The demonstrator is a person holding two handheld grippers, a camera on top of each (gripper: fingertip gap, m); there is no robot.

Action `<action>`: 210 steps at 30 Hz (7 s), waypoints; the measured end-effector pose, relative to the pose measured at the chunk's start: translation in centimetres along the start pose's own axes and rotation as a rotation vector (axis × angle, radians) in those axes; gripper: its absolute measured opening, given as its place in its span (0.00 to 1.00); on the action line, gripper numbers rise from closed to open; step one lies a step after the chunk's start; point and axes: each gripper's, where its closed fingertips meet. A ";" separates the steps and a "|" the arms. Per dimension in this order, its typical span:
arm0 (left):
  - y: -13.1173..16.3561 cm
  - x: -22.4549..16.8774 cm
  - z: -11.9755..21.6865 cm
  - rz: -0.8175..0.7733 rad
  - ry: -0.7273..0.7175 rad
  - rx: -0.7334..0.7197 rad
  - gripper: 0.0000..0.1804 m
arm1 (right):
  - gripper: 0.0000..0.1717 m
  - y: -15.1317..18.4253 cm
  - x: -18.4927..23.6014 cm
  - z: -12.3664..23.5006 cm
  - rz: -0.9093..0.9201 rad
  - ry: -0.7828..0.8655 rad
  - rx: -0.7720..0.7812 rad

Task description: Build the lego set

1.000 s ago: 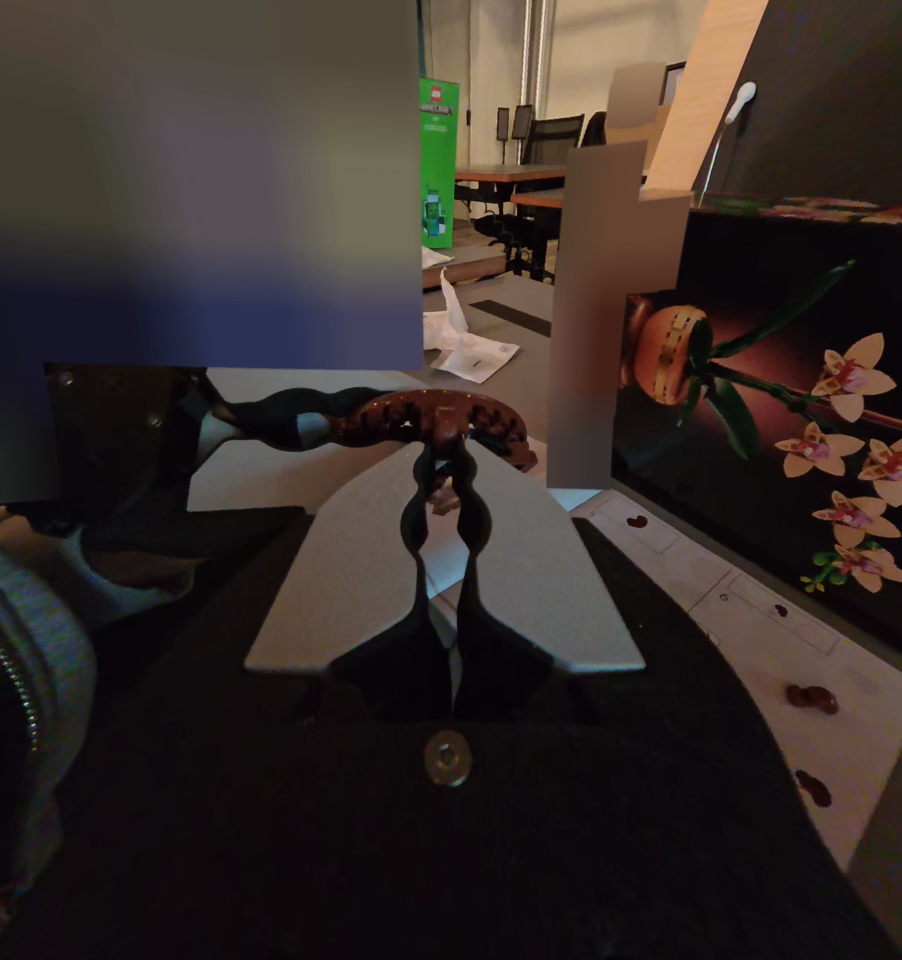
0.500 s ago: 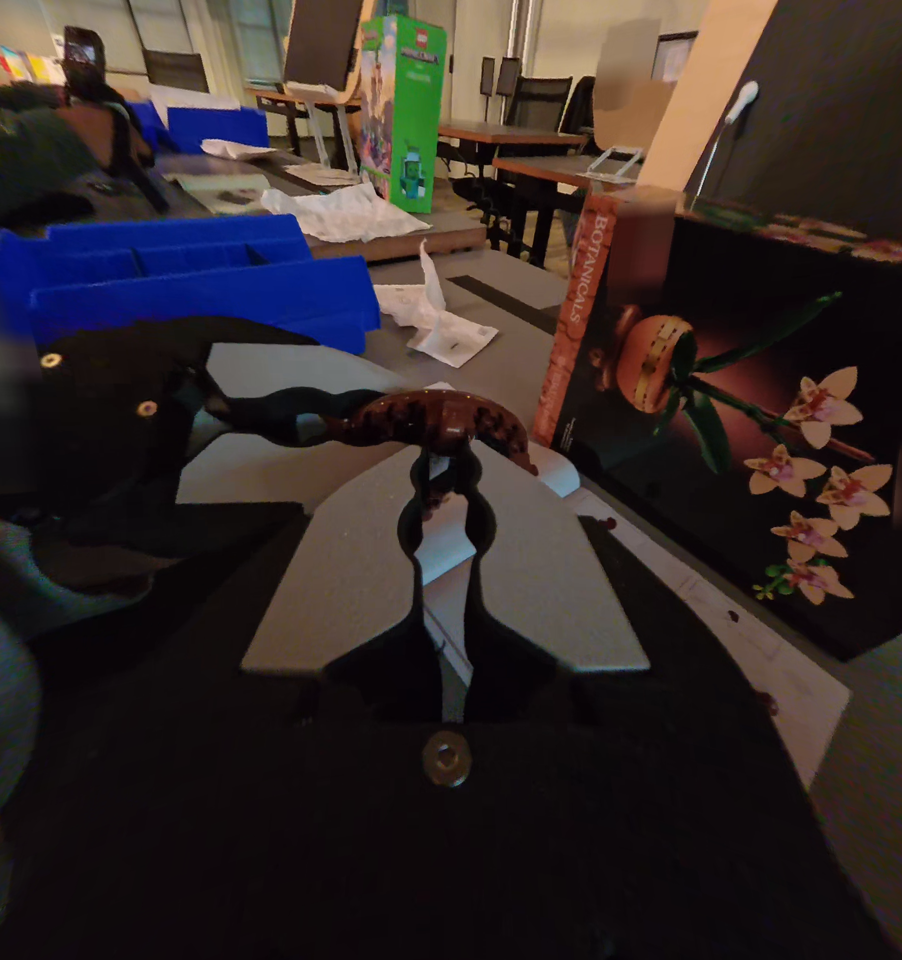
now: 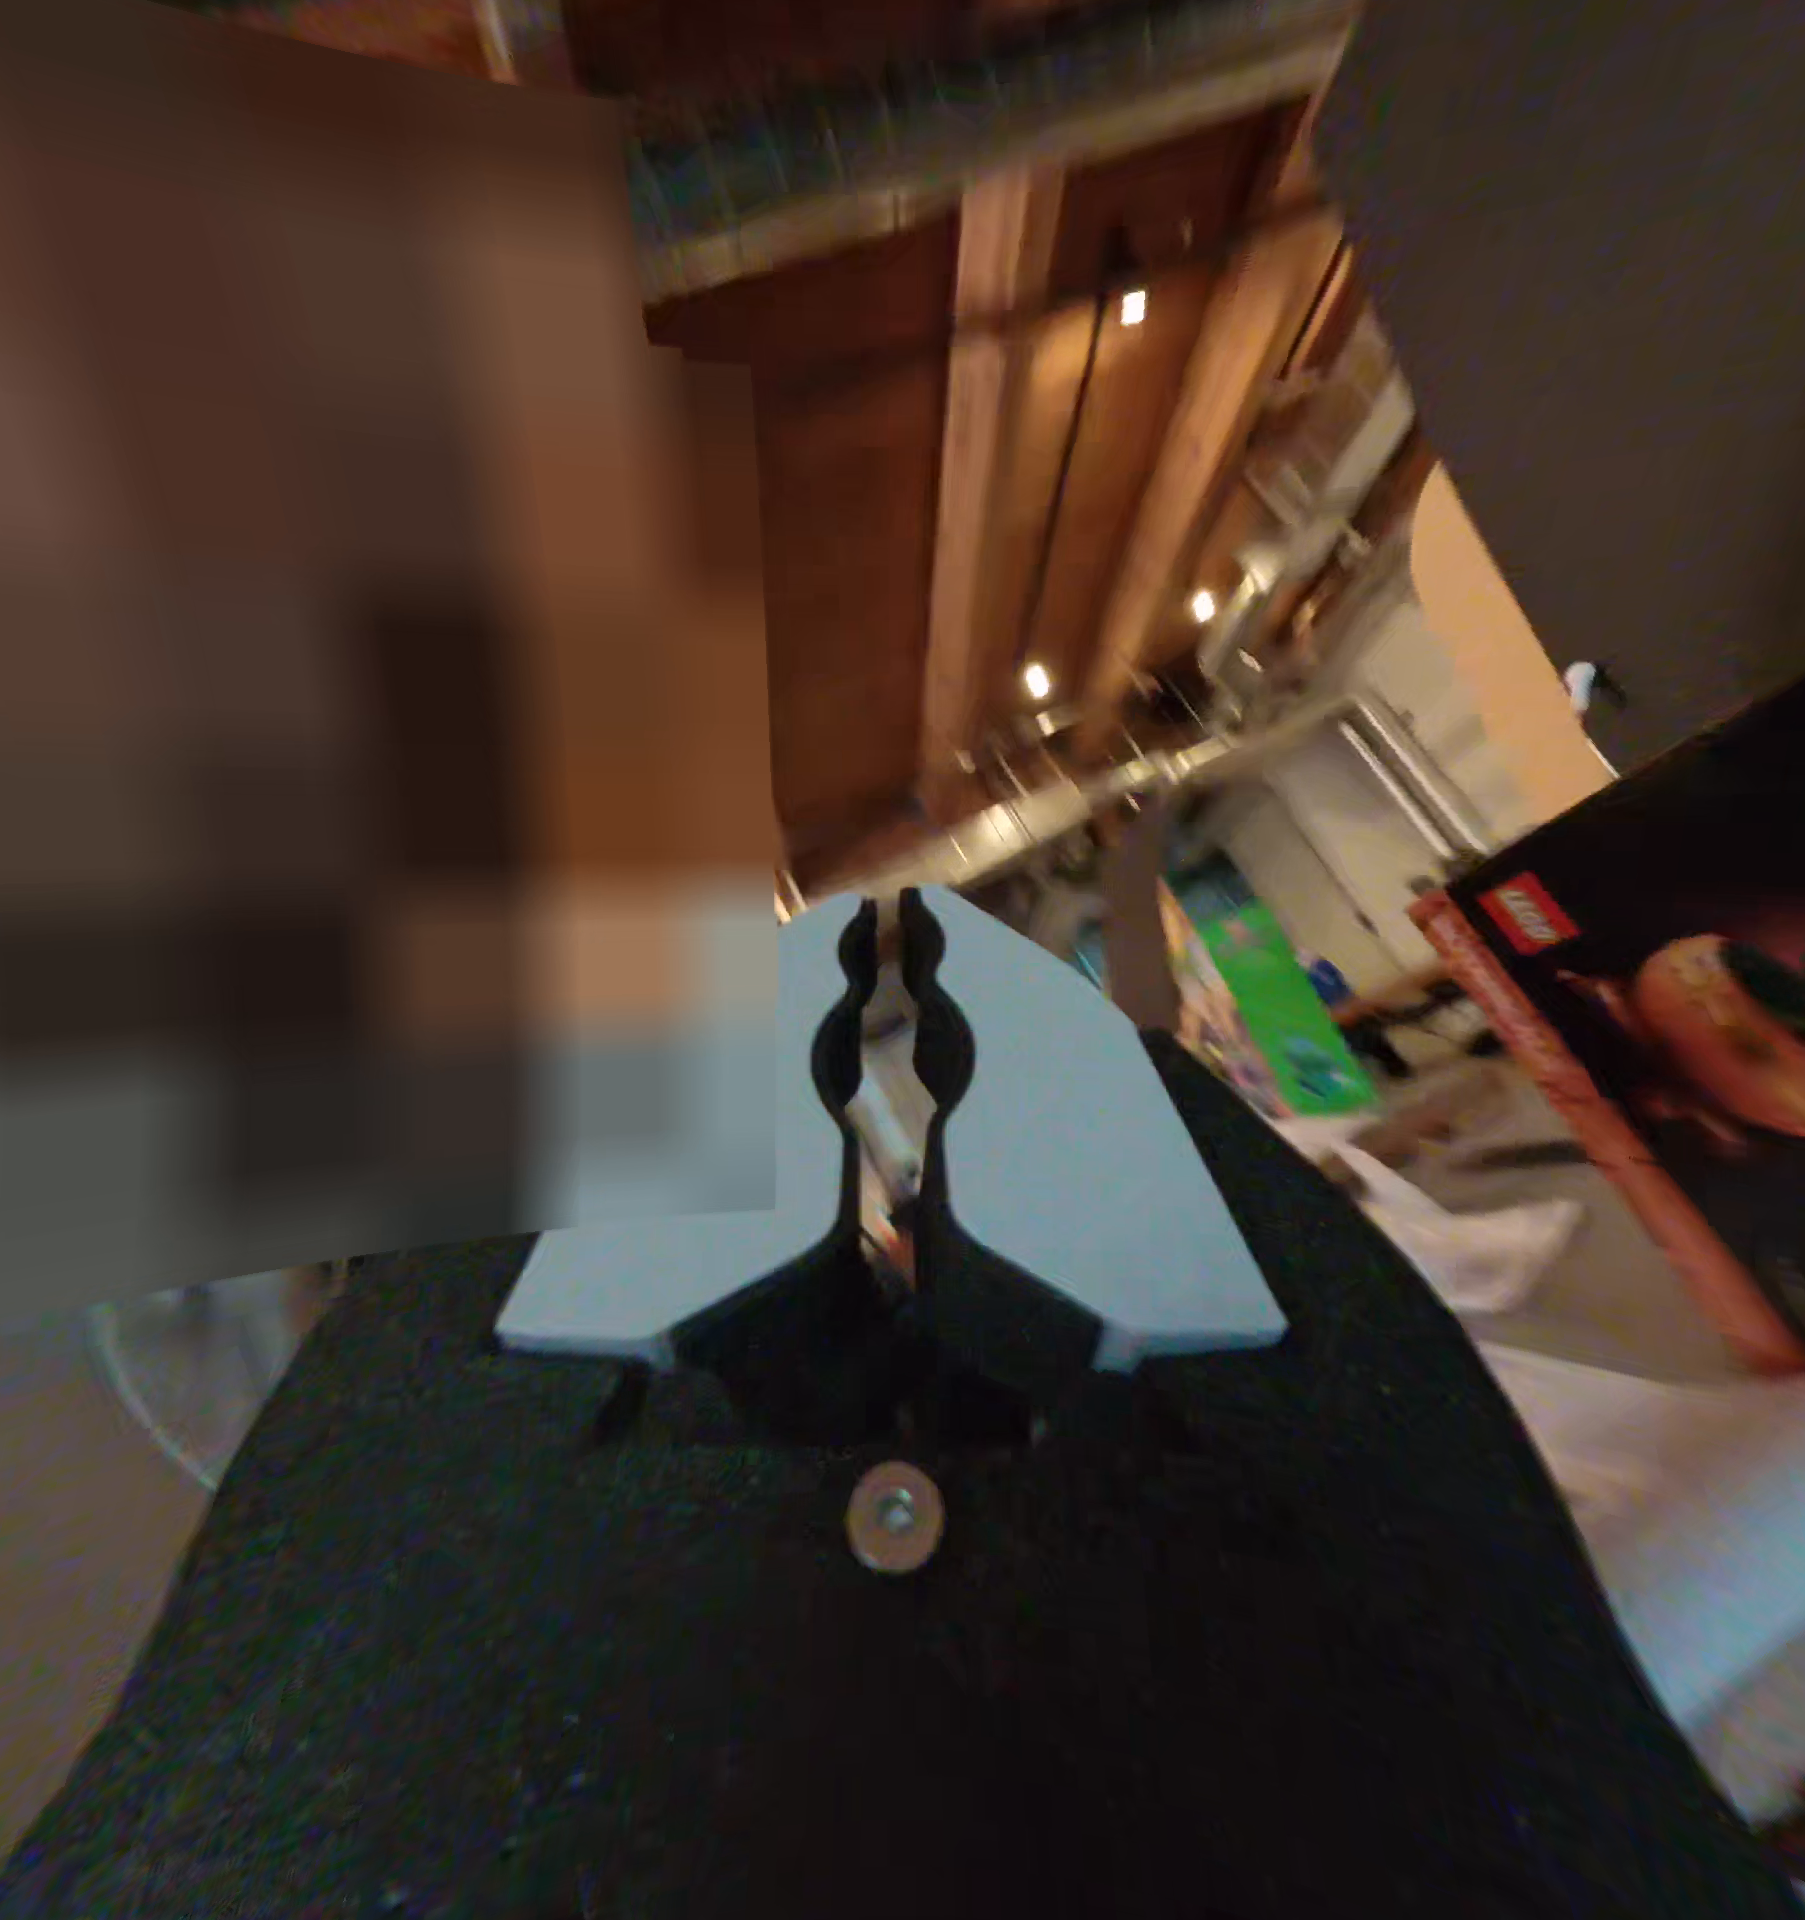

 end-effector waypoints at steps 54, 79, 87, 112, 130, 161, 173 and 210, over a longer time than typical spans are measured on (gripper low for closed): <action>-0.5 -0.6 0.0 -0.088 0.009 -0.020 0.09 | 0.00 -0.8 6.6 2.0 -0.222 -0.548 0.062; -0.4 -0.8 0.0 -0.115 0.006 -0.016 0.09 | 0.00 5.1 4.5 1.4 0.481 -0.260 0.570; -0.4 -0.8 0.0 -0.114 0.004 -0.018 0.09 | 0.14 6.3 2.2 1.3 0.661 -0.120 0.680; -0.4 -0.7 0.1 -0.112 0.003 -0.021 0.09 | 0.26 6.7 -0.8 2.2 0.770 0.073 0.804; -0.3 -0.6 0.0 -0.122 -0.006 -0.015 0.09 | 0.15 4.5 0.5 1.6 0.737 0.048 0.658; -0.7 -1.0 0.1 -0.121 0.007 -0.028 0.09 | 0.48 -10.5 6.8 5.5 -0.159 -0.532 -0.435; -0.7 -1.2 0.2 -0.123 0.002 -0.029 0.09 | 0.49 -11.1 7.3 5.2 -0.164 -0.524 -0.457; -1.6 -2.0 0.8 0.108 0.162 -0.118 0.09 | 0.44 1.9 -3.0 2.8 0.724 0.282 0.651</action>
Point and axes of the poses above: each gripper's, where its closed fingertips meet, z back along the fingers, y out of its underside, x = y × z across the jaws, and after that the axes turned 3 degrees about y, right-handed
